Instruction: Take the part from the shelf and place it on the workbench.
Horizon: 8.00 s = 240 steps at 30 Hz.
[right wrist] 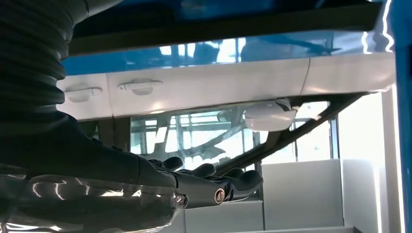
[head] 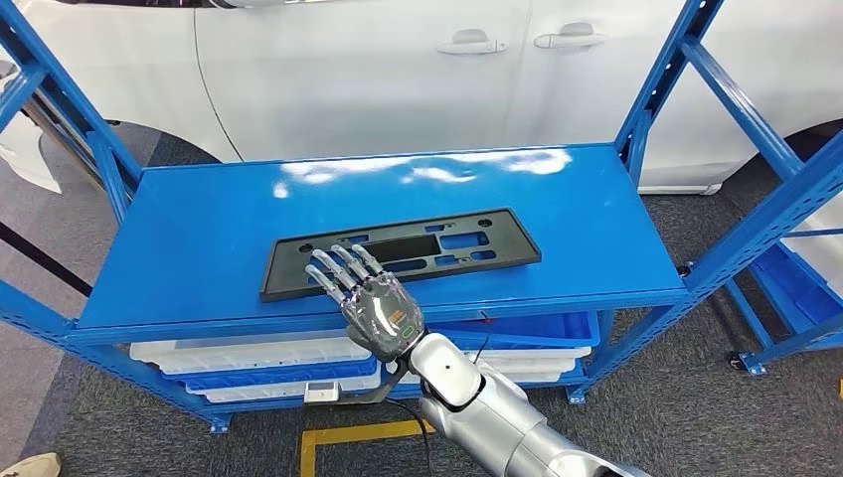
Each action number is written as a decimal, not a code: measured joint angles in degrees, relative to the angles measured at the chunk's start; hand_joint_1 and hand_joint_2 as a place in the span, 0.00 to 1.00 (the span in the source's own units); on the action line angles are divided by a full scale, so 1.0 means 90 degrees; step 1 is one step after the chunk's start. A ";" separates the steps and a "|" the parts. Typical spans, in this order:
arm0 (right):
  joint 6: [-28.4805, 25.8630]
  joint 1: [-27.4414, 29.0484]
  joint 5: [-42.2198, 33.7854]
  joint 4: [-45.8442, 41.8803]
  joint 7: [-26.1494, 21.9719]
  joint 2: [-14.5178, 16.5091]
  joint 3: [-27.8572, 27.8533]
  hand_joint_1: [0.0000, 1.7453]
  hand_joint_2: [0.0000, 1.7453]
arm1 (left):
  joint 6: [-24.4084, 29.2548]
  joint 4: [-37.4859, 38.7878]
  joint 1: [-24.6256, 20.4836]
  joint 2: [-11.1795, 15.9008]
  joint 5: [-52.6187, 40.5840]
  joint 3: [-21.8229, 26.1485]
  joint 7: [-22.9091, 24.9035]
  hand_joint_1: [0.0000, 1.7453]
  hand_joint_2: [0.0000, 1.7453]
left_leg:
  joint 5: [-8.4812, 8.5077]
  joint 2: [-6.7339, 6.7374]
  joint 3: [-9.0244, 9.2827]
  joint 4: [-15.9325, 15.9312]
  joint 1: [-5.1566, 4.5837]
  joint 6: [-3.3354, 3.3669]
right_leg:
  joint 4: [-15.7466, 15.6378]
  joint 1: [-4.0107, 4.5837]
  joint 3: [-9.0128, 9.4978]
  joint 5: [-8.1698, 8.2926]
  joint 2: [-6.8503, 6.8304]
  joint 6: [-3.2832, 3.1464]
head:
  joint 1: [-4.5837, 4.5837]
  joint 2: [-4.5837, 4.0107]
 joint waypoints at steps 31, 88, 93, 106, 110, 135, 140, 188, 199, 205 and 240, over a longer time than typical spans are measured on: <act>-0.0223 -0.1048 0.0174 0.2870 0.0424 0.0976 -0.0322 0.00 1.00 | 0.0041 0.0022 -0.0009 0.0015 -0.0078 -0.0007 -0.0015 0.00 0.00 | -0.0021 -0.0007 -0.0058 0.0054 0.0032 -0.0035 | -0.0005 -0.0003 -0.0032 0.0023 0.0007 -0.0034 | -0.0001 0.0000; 0.0820 -0.1582 0.0734 0.3710 0.1268 0.1360 -0.0610 1.00 1.00 | -0.0092 0.0024 -0.0043 0.0068 -0.0141 -0.0145 -0.0188 0.00 0.50 | 0.0095 -0.0026 -0.0091 0.0009 0.0040 0.0093 | 0.0197 -0.0008 -0.0118 -0.0008 0.0007 0.0093 | 0.0001 0.0000; 0.0755 -0.1596 0.0679 0.3709 0.1271 0.1367 -0.0610 1.00 1.00 | -0.0194 0.0024 -0.0038 0.0086 -0.0244 -0.0157 -0.0607 0.00 1.00 | -0.0025 -0.0017 -0.0175 0.0156 0.0046 -0.0078 | -0.0017 -0.0025 -0.0046 0.0048 0.0008 -0.0052 | -0.0001 0.0000; 0.0016 -0.1666 -0.0403 0.3439 -0.0083 0.1362 -0.1093 1.00 1.00 | -0.0083 0.0024 -0.0036 0.0110 -0.0250 -0.0162 -0.0843 0.00 1.00 | 0.0030 -0.0022 -0.0158 0.0140 0.0073 -0.0019 | 0.0133 0.0010 -0.0091 -0.0037 0.0025 0.0073 | -0.0001 0.0000; 0.0254 -0.1580 -0.3134 0.2285 -0.2637 0.1265 -0.1821 1.00 1.00 | -0.0447 0.0024 -0.0035 0.0108 -0.0225 -0.0162 -0.1215 0.00 1.00 | 0.0070 0.0007 -0.0148 0.0104 0.0109 0.0119 | 0.0801 -0.0017 -0.0379 -0.0461 0.0020 0.0192 | 0.0001 0.0000; 0.5629 0.0734 -1.0674 -0.6583 -0.3361 -0.0318 -0.2285 1.00 1.00 | -0.0545 0.0029 -0.0069 0.0152 0.0013 -0.0088 -0.1680 0.00 1.00 | -0.0391 -0.0017 0.0337 0.0074 -0.0006 -0.0002 | 0.0167 0.0001 -0.0380 0.0279 -0.0080 0.0039 | 0.0000 0.0000; 0.5639 0.0750 -1.0702 -0.6653 -0.3332 -0.0383 -0.2280 1.00 1.00 | -0.0547 0.0029 -0.0074 0.0154 0.0009 -0.0082 -0.1671 0.00 1.00 | -0.0096 0.0011 0.0147 0.0027 0.0025 0.0177 | 0.0472 -0.0023 -0.0579 -0.0019 -0.0036 0.0219 | 0.0001 0.0000; 0.7324 0.1793 -1.0899 -0.6837 -0.3826 -0.0801 -0.2167 1.00 1.00 | 0.0094 0.0013 0.0152 0.0324 -0.0046 0.0183 -0.0288 0.00 1.00 | -0.0533 0.0056 -0.0890 0.1159 0.0074 -0.0207 | -0.0003 -0.0056 0.0260 -0.0197 -0.0058 -0.0159 | -0.0004 0.0000; 0.7328 0.1794 -1.0898 -0.6892 -0.3817 -0.0822 -0.2169 1.00 1.00 | 0.0091 -0.0028 0.0112 0.0327 -0.0051 0.0183 -0.0306 0.00 1.00 | -0.0386 0.0070 0.0689 -0.0233 -0.0059 0.0083 | 0.0048 0.0022 -0.0447 0.0496 -0.0079 0.0026 | -0.0004 0.0000; 0.7328 0.1805 -1.0898 -0.6908 -0.3816 -0.0850 -0.2181 1.00 1.00 | 0.0091 -0.0034 0.0109 0.0305 -0.0051 0.0185 -0.0304 0.00 1.00 | 0.0167 0.0117 0.0104 -0.0273 -0.0001 0.0161 | 0.1743 -0.0070 -0.0842 -0.0828 -0.0031 0.0228 | -0.0004 0.0000; 0.7783 0.2125 -1.0760 -0.7056 -0.3854 -0.0862 -0.2739 1.00 1.00 | -0.0054 -0.0043 0.0073 0.0243 -0.0440 -0.0001 -0.0297 0.00 1.00 | 0.0103 0.0360 0.0055 -0.0158 -0.0010 0.0109 | 0.0541 -0.0021 0.0054 -0.0221 -0.0239 0.0139 | -0.0007 0.0000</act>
